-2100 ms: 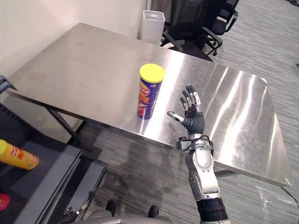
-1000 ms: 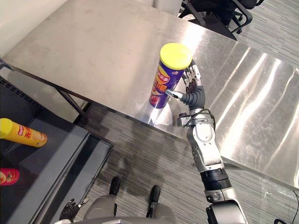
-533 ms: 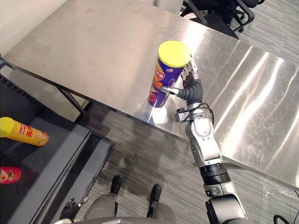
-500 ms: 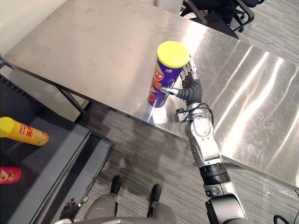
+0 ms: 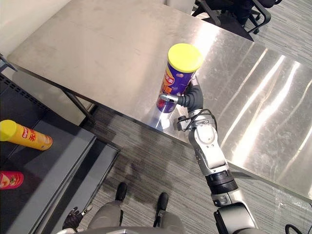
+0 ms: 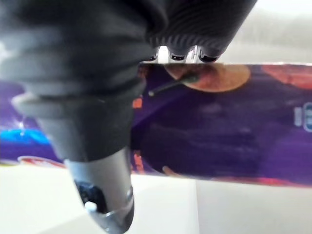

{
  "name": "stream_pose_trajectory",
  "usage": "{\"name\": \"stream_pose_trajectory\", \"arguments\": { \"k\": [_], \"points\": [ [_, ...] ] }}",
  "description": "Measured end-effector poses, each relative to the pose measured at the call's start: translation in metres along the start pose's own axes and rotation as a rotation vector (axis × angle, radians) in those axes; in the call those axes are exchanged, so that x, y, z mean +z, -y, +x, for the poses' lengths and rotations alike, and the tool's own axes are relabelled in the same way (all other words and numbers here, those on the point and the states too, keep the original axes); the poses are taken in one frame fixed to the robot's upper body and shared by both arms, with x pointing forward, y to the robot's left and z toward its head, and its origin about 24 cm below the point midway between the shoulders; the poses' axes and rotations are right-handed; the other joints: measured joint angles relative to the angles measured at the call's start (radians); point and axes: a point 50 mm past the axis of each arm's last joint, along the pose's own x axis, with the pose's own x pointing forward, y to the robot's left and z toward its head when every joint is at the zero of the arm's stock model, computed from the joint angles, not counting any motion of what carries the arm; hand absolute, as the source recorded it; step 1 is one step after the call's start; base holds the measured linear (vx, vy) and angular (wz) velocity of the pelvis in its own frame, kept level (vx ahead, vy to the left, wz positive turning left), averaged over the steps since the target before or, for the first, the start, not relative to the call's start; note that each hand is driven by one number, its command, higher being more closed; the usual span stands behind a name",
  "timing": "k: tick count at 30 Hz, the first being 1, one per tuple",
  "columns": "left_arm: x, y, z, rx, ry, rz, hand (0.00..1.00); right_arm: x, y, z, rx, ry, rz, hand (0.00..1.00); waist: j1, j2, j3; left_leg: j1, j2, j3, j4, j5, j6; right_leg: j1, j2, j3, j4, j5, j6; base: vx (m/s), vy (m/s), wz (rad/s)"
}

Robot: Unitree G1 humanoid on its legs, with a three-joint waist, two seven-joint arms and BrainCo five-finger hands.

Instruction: Put the gum and the chips on the shelf.

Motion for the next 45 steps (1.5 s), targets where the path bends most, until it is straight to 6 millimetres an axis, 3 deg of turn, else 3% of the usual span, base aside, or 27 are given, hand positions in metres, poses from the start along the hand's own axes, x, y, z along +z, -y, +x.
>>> {"name": "stream_pose_trajectory", "arguments": {
  "k": [5,6,18,34,38,41,45],
  "points": [
    [0.000,0.000,0.000,-0.001,0.001,0.000,0.00,-0.001,-0.001,-0.001,0.033,-0.009,-0.012,0.00,0.004,0.000,0.000,0.000,0.000,-0.001,0.002,0.000,0.000,0.002,0.000,0.000,0.000,0.000,0.000,-0.01,-0.002,0.00],
    [0.000,0.000,0.000,-0.001,0.001,0.000,0.00,-0.001,-0.001,-0.001,0.041,-0.014,-0.016,1.00,0.005,0.000,0.000,0.000,0.000,-0.001,0.002,0.001,-0.001,0.002,0.000,0.000,0.000,0.000,0.000,0.00,0.000,0.00],
    [0.001,0.000,0.000,-0.002,0.001,0.002,0.00,-0.005,-0.002,-0.001,0.068,-0.043,-0.027,1.00,0.008,-0.005,-0.003,0.009,0.004,0.001,-0.012,0.013,-0.005,0.002,0.004,0.002,0.000,0.000,0.000,0.00,0.000,0.00],
    [0.000,-0.008,0.001,0.016,-0.008,0.018,0.00,-0.022,0.008,-0.014,0.010,-0.143,-0.027,1.00,0.010,-0.047,-0.029,0.064,0.000,0.024,-0.072,0.057,-0.009,0.022,0.002,0.002,-0.001,0.000,0.001,-0.03,-0.002,-0.03],
    [-0.004,-0.012,0.000,0.033,-0.030,0.001,0.00,-0.014,0.015,-0.012,-0.022,-0.117,-0.031,1.00,-0.002,-0.047,-0.032,0.093,0.009,0.030,-0.087,0.063,-0.011,0.037,0.004,0.018,-0.001,-0.002,0.002,-0.05,-0.014,-0.09],
    [-0.008,-0.014,-0.001,0.040,-0.045,-0.001,0.00,0.014,0.014,-0.007,-0.023,0.007,-0.020,1.00,-0.023,-0.047,-0.035,0.116,0.009,0.053,-0.089,0.061,-0.015,0.049,0.003,0.034,-0.001,-0.008,0.007,-0.05,-0.002,-0.17],
    [-0.014,-0.015,-0.003,0.043,-0.069,0.001,0.00,0.032,0.011,-0.019,-0.005,0.083,0.053,1.00,-0.046,-0.042,-0.081,0.130,0.012,0.066,-0.092,0.060,-0.016,0.054,0.005,0.048,0.000,-0.009,0.007,-0.02,0.000,-0.14]
  ]
}}
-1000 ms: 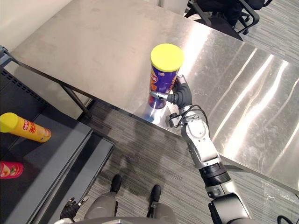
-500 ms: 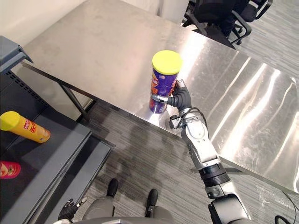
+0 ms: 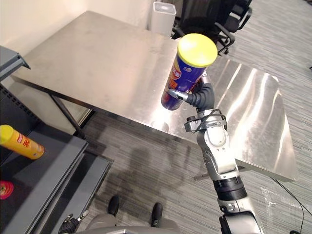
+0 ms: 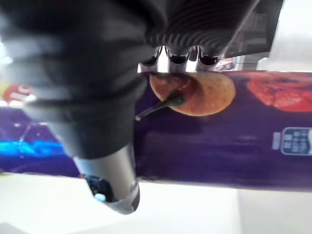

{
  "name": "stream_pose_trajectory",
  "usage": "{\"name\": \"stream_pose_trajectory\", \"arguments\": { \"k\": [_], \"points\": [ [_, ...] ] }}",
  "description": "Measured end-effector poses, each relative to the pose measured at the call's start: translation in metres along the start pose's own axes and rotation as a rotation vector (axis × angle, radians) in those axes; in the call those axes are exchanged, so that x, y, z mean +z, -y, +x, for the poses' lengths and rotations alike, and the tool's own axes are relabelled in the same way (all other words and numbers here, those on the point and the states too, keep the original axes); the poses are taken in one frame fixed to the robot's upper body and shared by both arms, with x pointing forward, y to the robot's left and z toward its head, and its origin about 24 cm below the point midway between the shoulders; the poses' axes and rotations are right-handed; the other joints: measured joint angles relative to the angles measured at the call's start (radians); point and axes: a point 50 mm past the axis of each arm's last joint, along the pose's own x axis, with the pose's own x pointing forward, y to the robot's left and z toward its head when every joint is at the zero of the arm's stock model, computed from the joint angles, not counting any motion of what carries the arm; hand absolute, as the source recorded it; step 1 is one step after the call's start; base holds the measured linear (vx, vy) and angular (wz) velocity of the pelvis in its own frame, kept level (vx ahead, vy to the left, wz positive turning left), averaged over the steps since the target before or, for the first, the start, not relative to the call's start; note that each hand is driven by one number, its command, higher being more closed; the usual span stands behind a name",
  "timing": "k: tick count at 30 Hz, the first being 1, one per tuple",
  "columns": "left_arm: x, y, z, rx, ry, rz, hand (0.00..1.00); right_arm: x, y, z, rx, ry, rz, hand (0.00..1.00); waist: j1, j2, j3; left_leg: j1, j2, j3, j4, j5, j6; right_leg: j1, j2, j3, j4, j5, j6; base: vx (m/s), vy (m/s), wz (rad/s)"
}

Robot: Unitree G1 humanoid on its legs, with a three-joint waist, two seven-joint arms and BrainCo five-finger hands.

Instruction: Put the gum and the chips on the shelf.

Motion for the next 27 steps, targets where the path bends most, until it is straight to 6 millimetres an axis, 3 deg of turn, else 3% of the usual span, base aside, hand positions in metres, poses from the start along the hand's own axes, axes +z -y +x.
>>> {"name": "stream_pose_trajectory", "arguments": {
  "k": [6,11,13,17,20,23,27],
  "points": [
    [-0.005,0.001,-0.001,-0.004,-0.025,0.000,0.00,0.002,-0.012,-0.035,0.079,-0.043,0.116,1.00,-0.034,0.007,-0.041,0.030,0.000,0.016,-0.001,-0.003,0.000,0.022,-0.001,0.011,0.004,-0.001,-0.001,-0.01,0.003,-0.05],
    [-0.013,-0.001,-0.002,-0.002,-0.059,0.008,0.00,-0.011,-0.041,-0.076,0.170,-0.175,0.185,1.00,-0.051,0.017,-0.069,0.053,0.003,0.030,-0.002,-0.007,-0.006,0.029,-0.002,0.026,0.019,-0.011,-0.007,-0.03,0.006,-0.08],
    [-0.015,0.000,-0.003,-0.005,-0.063,0.010,0.00,-0.017,-0.049,-0.090,0.167,-0.224,0.132,1.00,-0.051,0.023,-0.080,0.057,0.003,0.036,-0.002,-0.008,-0.007,0.029,-0.002,0.032,0.022,-0.018,-0.012,-0.03,0.005,-0.09],
    [-0.016,0.001,-0.004,-0.008,-0.048,0.011,0.00,-0.023,-0.054,-0.110,0.188,-0.267,-0.154,1.00,-0.053,0.036,-0.090,0.058,0.002,0.035,-0.002,-0.005,-0.008,0.029,-0.004,0.032,0.028,-0.022,-0.008,-0.02,0.004,0.01],
    [-0.019,0.001,-0.004,-0.008,-0.059,0.025,0.00,-0.040,-0.067,-0.138,0.255,-0.359,-0.355,1.00,-0.053,0.045,-0.101,0.060,0.002,0.028,-0.002,-0.005,-0.010,0.049,-0.003,0.021,0.014,-0.022,-0.007,-0.01,-0.002,0.11],
    [-0.018,0.004,-0.003,-0.019,-0.062,0.062,0.00,-0.060,-0.077,-0.170,0.340,-0.510,-0.412,1.00,-0.053,0.054,-0.103,0.058,0.001,0.017,-0.002,-0.009,-0.004,0.056,-0.004,0.009,0.008,-0.024,-0.007,0.00,-0.003,0.12],
    [-0.022,0.005,-0.004,-0.027,-0.081,0.078,0.00,-0.076,-0.080,-0.198,0.368,-0.649,-0.403,1.00,-0.053,0.069,-0.106,0.062,0.001,0.018,-0.002,-0.012,-0.005,0.065,-0.003,0.009,0.001,-0.024,-0.007,0.00,0.000,0.01]
  ]
}}
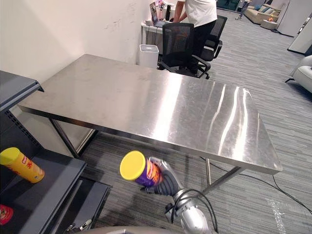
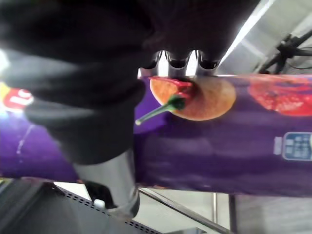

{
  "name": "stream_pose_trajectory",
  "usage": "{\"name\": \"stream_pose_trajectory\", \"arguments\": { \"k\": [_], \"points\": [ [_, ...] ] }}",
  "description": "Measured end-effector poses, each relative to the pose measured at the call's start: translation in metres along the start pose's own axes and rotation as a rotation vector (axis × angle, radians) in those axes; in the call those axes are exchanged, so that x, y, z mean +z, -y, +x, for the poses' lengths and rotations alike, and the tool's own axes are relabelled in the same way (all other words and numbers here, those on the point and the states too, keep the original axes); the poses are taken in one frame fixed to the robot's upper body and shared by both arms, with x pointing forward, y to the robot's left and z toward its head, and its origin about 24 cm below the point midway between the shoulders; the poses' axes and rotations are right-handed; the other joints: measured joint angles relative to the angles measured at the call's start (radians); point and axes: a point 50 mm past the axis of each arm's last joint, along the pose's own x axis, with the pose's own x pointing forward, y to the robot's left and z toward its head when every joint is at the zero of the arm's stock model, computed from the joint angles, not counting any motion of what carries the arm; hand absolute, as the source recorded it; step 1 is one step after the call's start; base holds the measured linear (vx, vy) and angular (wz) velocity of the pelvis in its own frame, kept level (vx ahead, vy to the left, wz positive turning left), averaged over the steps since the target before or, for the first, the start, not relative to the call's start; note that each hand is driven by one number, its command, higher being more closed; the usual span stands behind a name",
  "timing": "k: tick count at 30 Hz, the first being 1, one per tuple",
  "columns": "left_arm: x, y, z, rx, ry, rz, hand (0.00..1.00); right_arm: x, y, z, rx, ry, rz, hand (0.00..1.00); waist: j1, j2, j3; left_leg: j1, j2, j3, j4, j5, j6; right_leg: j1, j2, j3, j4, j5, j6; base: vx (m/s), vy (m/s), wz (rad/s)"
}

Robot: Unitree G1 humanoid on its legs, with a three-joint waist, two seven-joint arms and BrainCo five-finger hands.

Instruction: Put the gum and the chips on the shelf.

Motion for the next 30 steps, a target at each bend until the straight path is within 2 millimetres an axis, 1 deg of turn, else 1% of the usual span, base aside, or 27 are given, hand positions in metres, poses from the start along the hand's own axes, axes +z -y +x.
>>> {"name": "stream_pose_trajectory", "arguments": {
  "k": [2,4,7,15,18,24,25,26,27,29,30],
  "points": [
    [-0.001,0.002,0.000,-0.010,-0.002,0.016,0.00,-0.015,-0.009,-0.002,0.014,-0.073,0.021,1.00,-0.001,0.011,0.000,0.002,0.002,0.003,0.000,-0.001,-0.003,0.000,0.000,0.001,-0.001,0.000,0.000,0.03,-0.002,-0.04],
    [-0.001,0.004,-0.001,-0.014,-0.003,0.016,0.00,-0.025,-0.016,-0.006,0.028,-0.133,0.039,1.00,-0.002,0.019,0.001,0.012,0.003,0.005,0.000,-0.003,-0.006,0.002,0.001,0.001,-0.001,-0.001,-0.001,0.04,-0.003,-0.04],
    [-0.002,0.005,-0.001,-0.018,-0.006,0.018,0.00,-0.032,-0.020,-0.012,0.028,-0.183,0.059,1.00,-0.003,0.029,0.002,0.016,0.006,0.006,0.000,-0.009,-0.009,0.013,0.003,0.001,-0.003,-0.004,-0.001,0.01,-0.002,-0.01],
    [0.000,0.007,0.000,-0.033,0.008,0.076,0.00,-0.038,-0.013,-0.013,-0.019,-0.216,0.066,1.00,-0.007,0.032,0.002,0.016,0.018,0.004,0.001,-0.017,-0.019,0.014,0.014,-0.002,-0.004,-0.013,-0.004,0.00,0.000,0.00],
    [0.000,0.007,-0.001,-0.028,0.007,0.077,0.00,-0.039,-0.010,-0.012,-0.051,-0.227,0.099,1.00,-0.010,0.034,0.002,0.016,0.022,0.001,0.006,-0.020,-0.023,0.014,0.018,-0.004,-0.003,-0.012,-0.006,0.02,-0.012,0.01],
    [0.001,0.008,-0.001,-0.034,0.010,0.086,0.00,-0.040,-0.007,-0.012,-0.068,-0.229,0.111,1.00,-0.008,0.041,0.007,0.011,0.029,-0.009,0.012,-0.025,-0.030,0.015,0.025,-0.017,0.005,-0.015,-0.011,0.01,-0.015,0.05],
    [0.003,0.009,0.000,-0.036,0.018,0.088,0.00,-0.040,-0.006,-0.012,-0.077,-0.227,0.128,1.00,-0.008,0.042,0.021,-0.008,0.028,-0.022,0.047,-0.037,-0.029,0.011,0.026,-0.028,0.025,-0.027,-0.013,-0.03,-0.040,0.29],
    [0.006,0.010,0.000,-0.040,0.029,0.090,0.00,-0.040,-0.004,-0.012,-0.086,-0.228,0.138,1.00,-0.008,0.045,0.033,-0.038,0.027,-0.041,0.088,-0.056,-0.036,-0.004,0.025,-0.044,0.058,-0.047,-0.016,-0.04,-0.041,0.43],
    [0.009,0.011,0.001,-0.041,0.037,0.089,0.00,-0.040,-0.002,-0.012,-0.093,-0.227,0.135,1.00,-0.007,0.047,0.045,-0.062,0.027,-0.063,0.112,-0.061,-0.040,-0.019,0.024,-0.062,0.085,-0.065,-0.020,-0.05,-0.051,0.63],
    [0.018,0.013,0.003,-0.046,0.060,0.084,0.00,-0.039,0.003,-0.012,-0.112,-0.219,0.125,1.00,0.001,0.051,0.082,-0.107,0.027,-0.107,0.150,-0.065,-0.046,-0.051,0.021,-0.102,0.146,-0.094,-0.029,-0.05,-0.054,0.70],
    [0.025,0.014,0.005,-0.041,0.080,0.077,0.00,-0.038,0.007,-0.011,-0.128,-0.213,0.125,1.00,0.002,0.052,0.117,-0.137,0.027,-0.137,0.178,-0.066,-0.049,-0.074,0.014,-0.135,0.196,-0.124,-0.039,-0.09,-0.059,0.64]
  ]
}}
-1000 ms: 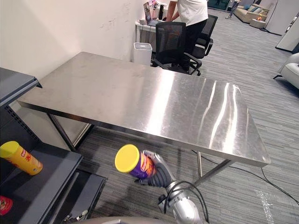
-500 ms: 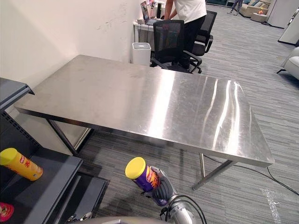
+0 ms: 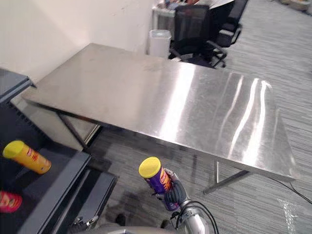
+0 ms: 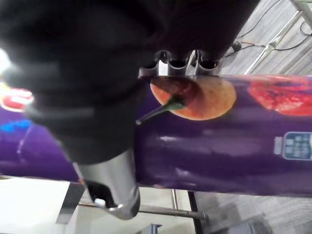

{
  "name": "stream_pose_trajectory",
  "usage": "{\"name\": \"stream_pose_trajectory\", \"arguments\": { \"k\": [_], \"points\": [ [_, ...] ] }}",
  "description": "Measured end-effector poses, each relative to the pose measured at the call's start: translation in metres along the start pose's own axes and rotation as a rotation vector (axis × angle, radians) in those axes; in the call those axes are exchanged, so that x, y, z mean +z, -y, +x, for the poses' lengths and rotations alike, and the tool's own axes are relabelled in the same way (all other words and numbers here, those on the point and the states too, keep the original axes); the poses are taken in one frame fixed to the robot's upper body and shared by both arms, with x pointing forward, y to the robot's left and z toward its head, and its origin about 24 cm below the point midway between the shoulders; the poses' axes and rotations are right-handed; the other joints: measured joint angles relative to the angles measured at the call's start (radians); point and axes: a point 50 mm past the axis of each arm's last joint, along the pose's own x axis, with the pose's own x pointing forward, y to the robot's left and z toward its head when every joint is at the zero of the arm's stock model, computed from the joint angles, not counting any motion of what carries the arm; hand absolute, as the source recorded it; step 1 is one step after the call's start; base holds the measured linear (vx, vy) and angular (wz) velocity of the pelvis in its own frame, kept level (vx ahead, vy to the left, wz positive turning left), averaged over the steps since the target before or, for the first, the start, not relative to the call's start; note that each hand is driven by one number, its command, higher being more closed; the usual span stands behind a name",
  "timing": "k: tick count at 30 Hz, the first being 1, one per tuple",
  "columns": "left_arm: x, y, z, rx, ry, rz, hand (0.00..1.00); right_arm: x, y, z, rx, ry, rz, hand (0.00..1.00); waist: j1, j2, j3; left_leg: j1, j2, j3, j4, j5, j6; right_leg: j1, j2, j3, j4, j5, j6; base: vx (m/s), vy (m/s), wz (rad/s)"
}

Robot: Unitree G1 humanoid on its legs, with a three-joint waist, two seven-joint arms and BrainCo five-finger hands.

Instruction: Put the gum and the chips on the shelf.

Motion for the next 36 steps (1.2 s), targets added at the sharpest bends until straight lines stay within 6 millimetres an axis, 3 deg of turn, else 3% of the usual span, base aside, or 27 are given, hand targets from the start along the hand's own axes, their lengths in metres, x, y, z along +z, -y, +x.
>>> {"name": "stream_pose_trajectory", "arguments": {
  "k": [1,3,4,5,6,7,8,9,10,11,12,14,15,17,22,25,31,33,36],
  "points": [
    [0.003,0.000,0.001,0.007,0.007,-0.004,0.00,0.001,0.002,0.000,-0.011,0.005,0.001,1.00,0.002,0.001,0.019,-0.016,-0.002,-0.004,0.010,-0.010,0.001,-0.012,-0.003,-0.017,0.026,-0.017,-0.007,-0.13,-0.105,0.88],
    [0.002,-0.002,0.000,0.038,0.005,-0.057,0.00,0.002,0.005,0.000,-0.044,0.007,0.029,1.00,0.003,0.004,0.039,-0.061,0.046,0.112,0.009,-0.045,0.048,-0.055,-0.008,-0.068,0.082,-0.052,-0.031,-0.09,-0.109,0.77],
    [0.006,-0.003,0.002,0.060,0.009,-0.113,0.00,0.003,0.009,0.000,-0.078,0.008,0.046,1.00,-0.003,-0.013,0.055,-0.101,0.087,0.278,0.124,-0.067,0.081,-0.072,-0.037,-0.097,0.103,-0.067,-0.044,-0.03,-0.068,0.83],
    [0.006,-0.002,0.001,0.074,0.003,-0.160,0.00,0.000,0.015,-0.002,-0.120,-0.009,0.055,1.00,-0.001,0.002,0.064,-0.157,0.145,0.415,0.316,-0.080,0.124,-0.095,-0.055,-0.133,0.146,-0.091,-0.051,-0.03,-0.038,0.84],
    [0.004,0.000,0.001,0.078,-0.006,-0.177,0.00,-0.003,0.018,-0.004,-0.140,-0.024,0.065,1.00,-0.002,0.003,0.066,-0.172,0.171,0.470,0.404,-0.091,0.151,-0.106,-0.061,-0.149,0.174,-0.100,-0.048,0.03,-0.041,0.85],
    [0.001,0.002,-0.001,0.082,-0.008,-0.186,0.00,-0.007,0.025,-0.009,-0.173,-0.045,0.064,1.00,-0.006,0.024,0.067,-0.190,0.222,0.565,0.524,-0.129,0.198,-0.117,-0.074,-0.184,0.232,-0.131,-0.050,0.06,-0.062,0.83],
    [0.004,0.002,-0.001,0.081,0.009,-0.186,0.00,-0.008,0.028,-0.010,-0.189,-0.051,0.060,1.00,-0.005,0.036,0.082,-0.216,0.236,0.613,0.563,-0.100,0.225,-0.126,-0.080,-0.218,0.295,-0.147,-0.052,0.03,-0.095,1.04],
    [0.007,0.002,-0.001,0.080,0.024,-0.189,0.00,-0.009,0.030,-0.011,-0.198,-0.057,0.062,1.00,-0.010,0.024,0.083,-0.233,0.231,0.638,0.563,-0.071,0.268,-0.151,-0.098,-0.235,0.334,-0.160,-0.069,-0.05,-0.121,1.09],
    [0.013,-0.002,0.001,0.088,0.045,-0.199,0.00,-0.009,0.028,-0.012,-0.196,-0.059,0.070,1.00,-0.020,0.011,0.078,-0.229,0.182,0.617,0.455,-0.037,0.237,-0.161,-0.093,-0.240,0.290,-0.164,-0.080,-0.14,-0.156,1.50],
    [0.022,-0.010,0.004,0.107,0.062,-0.202,0.00,-0.006,0.028,-0.012,-0.207,-0.048,0.086,1.00,-0.043,-0.010,0.072,-0.197,0.163,0.614,0.421,-0.077,0.221,-0.136,-0.105,-0.313,0.212,-0.142,-0.071,-0.13,-0.156,1.54],
    [0.026,-0.011,0.005,0.106,0.075,-0.201,0.00,-0.003,0.032,-0.011,-0.219,-0.032,0.085,1.00,-0.046,-0.002,0.080,-0.161,0.237,0.700,0.565,-0.141,0.202,-0.126,-0.105,-0.372,0.226,-0.145,-0.085,-0.09,-0.143,1.37],
    [0.030,-0.006,0.006,0.080,0.089,-0.165,0.00,-0.005,0.039,-0.013,-0.251,-0.038,0.077,1.00,-0.067,0.017,0.076,-0.062,0.279,0.788,0.549,-0.136,0.175,-0.120,-0.124,-0.462,0.253,-0.156,-0.100,-0.04,-0.041,1.43],
    [0.041,0.000,0.006,0.053,0.133,-0.128,0.00,-0.007,0.045,-0.016,-0.277,-0.048,0.070,1.00,-0.086,0.017,0.078,-0.059,0.257,0.846,0.475,-0.126,0.162,-0.118,-0.153,-0.536,0.257,-0.157,-0.101,-0.06,0.012,1.74],
    [0.051,0.009,0.007,0.007,0.176,-0.070,0.00,-0.008,0.052,-0.019,-0.305,-0.055,0.059,1.00,-0.086,0.016,0.077,-0.056,0.194,0.885,0.346,-0.097,0.124,-0.113,-0.188,-0.618,0.240,-0.156,-0.099,-0.11,0.056,1.49],
    [0.049,0.013,0.006,-0.008,0.171,-0.054,0.00,0.000,0.056,-0.010,-0.308,-0.008,0.048,1.00,-0.066,0.038,0.077,-0.041,0.089,0.837,0.061,-0.049,0.072,-0.099,-0.193,-0.743,0.204,-0.117,-0.067,-0.10,0.110,0.85],
    [0.049,0.019,0.005,-0.012,0.171,-0.088,0.00,0.006,0.051,-0.003,-0.288,0.024,0.059,1.00,-0.044,0.046,0.077,-0.036,0.046,0.812,-0.054,0.021,0.085,-0.101,-0.165,-0.764,0.126,-0.062,-0.062,-0.11,0.108,0.26],
    [0.048,0.019,0.005,0.000,0.163,-0.124,0.00,-0.002,0.039,0.003,-0.244,-0.009,0.080,1.00,-0.024,0.048,0.080,-0.022,0.032,0.786,-0.046,0.028,0.094,-0.103,-0.168,-0.725,0.117,-0.025,-0.063,-0.05,0.050,-0.10],
    [0.045,0.018,0.005,0.005,0.155,-0.132,0.00,-0.003,0.033,0.004,-0.216,-0.017,0.085,1.00,-0.022,0.046,0.082,-0.007,0.038,0.764,-0.008,0.000,0.095,-0.105,-0.180,-0.681,0.146,-0.030,-0.067,-0.01,-0.031,-0.49],
    [0.038,0.014,0.003,0.024,0.135,-0.154,0.00,-0.002,0.024,0.003,-0.172,-0.018,0.095,1.00,-0.028,0.038,0.087,0.013,0.071,0.795,0.117,-0.102,0.084,-0.106,-0.200,-0.601,0.210,-0.054,-0.067,-0.02,0.018,-0.67]
  ]
}}
